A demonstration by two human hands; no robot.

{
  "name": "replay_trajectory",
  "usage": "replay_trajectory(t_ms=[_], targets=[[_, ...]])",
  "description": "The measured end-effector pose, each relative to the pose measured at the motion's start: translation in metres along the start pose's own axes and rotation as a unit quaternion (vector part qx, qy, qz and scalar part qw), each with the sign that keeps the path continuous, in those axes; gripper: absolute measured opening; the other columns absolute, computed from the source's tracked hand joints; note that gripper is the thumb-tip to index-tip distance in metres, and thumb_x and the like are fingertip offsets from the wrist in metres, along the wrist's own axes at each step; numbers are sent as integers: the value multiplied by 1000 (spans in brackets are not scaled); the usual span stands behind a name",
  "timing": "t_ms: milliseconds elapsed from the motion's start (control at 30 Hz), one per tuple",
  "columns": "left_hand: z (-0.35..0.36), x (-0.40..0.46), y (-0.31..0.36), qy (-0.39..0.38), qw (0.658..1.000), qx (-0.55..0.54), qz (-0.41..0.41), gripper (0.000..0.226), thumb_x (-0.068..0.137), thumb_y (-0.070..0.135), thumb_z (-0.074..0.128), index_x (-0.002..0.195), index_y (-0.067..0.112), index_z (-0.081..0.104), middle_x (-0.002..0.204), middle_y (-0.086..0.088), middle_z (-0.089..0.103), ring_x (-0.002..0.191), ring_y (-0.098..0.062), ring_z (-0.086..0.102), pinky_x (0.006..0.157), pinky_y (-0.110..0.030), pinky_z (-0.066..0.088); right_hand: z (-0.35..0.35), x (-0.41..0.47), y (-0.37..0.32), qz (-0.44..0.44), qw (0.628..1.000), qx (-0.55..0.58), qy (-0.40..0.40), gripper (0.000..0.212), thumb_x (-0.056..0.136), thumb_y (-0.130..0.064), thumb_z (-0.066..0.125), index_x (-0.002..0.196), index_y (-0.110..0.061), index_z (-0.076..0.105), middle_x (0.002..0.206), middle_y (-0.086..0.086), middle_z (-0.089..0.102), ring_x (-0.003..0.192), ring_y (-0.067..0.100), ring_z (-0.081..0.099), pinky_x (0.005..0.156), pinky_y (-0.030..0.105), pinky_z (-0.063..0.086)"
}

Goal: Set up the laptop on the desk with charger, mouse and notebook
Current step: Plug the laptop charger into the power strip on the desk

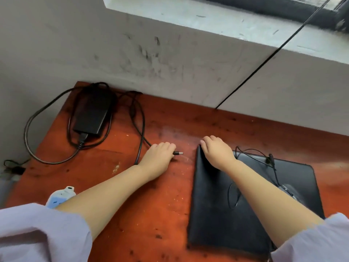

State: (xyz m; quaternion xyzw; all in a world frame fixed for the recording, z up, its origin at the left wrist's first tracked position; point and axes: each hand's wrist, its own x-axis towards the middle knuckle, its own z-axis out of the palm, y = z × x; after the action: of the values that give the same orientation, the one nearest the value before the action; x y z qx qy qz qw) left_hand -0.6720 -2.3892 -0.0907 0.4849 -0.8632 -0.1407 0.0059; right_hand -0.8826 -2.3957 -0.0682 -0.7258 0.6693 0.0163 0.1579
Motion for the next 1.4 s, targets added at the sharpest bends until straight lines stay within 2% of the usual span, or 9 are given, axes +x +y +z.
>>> replay_trajectory(t_ms=[167,233,367,467,567,867,1033,1200,1400], targets=[[1,17,9,9,997,-67,25,16,96,23,43,105,11,50,104,-8,63,98,-29,57,82,-39,40,1,16,5,2,1000,24,-20,48,99,-37,26,81,-6,58,90,20,62,88,39,57,72,38,42],[-1,22,9,16,996,-83,21,17,96,25,44,101,10,51,100,-8,64,93,-31,58,80,-40,42,3,18,8,8,1000,15,-16,50,99,-39,24,66,-12,51,82,18,65,82,39,59,65,36,37],[-4,27,11,33,991,-123,47,18,94,25,48,100,10,56,97,-6,67,91,-30,60,80,-40,44,1,21,10,-7,1000,-23,7,50,98,-37,23,56,-16,41,71,14,66,76,37,61,59,33,32],[-8,29,13,57,983,-160,68,17,93,25,51,101,11,58,95,-4,68,90,-27,61,80,-36,42,-5,20,12,-8,1000,8,14,52,98,-35,26,49,-19,31,56,6,53,68,34,56,58,33,30],[-13,30,15,70,978,-175,86,17,93,24,52,101,11,60,96,-3,69,88,-27,62,81,-34,40,-13,20,17,-5,999,33,31,53,98,-33,29,47,-19,28,47,-4,39,60,28,45,56,33,27],[-25,39,29,66,979,-162,103,17,93,24,50,101,11,59,94,-3,69,87,-28,61,81,-35,42,-23,22,18,-2,998,47,49,53,98,-33,28,48,-17,34,50,0,45,58,27,43,54,33,27],[-25,38,35,40,984,-148,93,15,93,21,49,97,9,56,91,-6,69,84,-32,60,80,-41,46,-17,21,15,-9,997,60,49,53,98,-32,28,46,-19,26,44,-4,38,51,24,40,46,32,20],[-17,35,33,17,988,-123,88,14,94,22,47,95,9,53,91,-8,67,84,-33,60,80,-43,47,-6,22,11,1,998,58,35,53,98,-34,28,47,-20,28,46,-5,39,57,26,43,55,32,25],[0,36,32,33,992,-84,92,12,91,19,53,95,8,56,97,-10,61,96,-30,52,78,-39,39,7,23,10,10,998,48,30,49,98,-33,29,50,-20,31,57,1,48,62,25,44,56,33,28]])
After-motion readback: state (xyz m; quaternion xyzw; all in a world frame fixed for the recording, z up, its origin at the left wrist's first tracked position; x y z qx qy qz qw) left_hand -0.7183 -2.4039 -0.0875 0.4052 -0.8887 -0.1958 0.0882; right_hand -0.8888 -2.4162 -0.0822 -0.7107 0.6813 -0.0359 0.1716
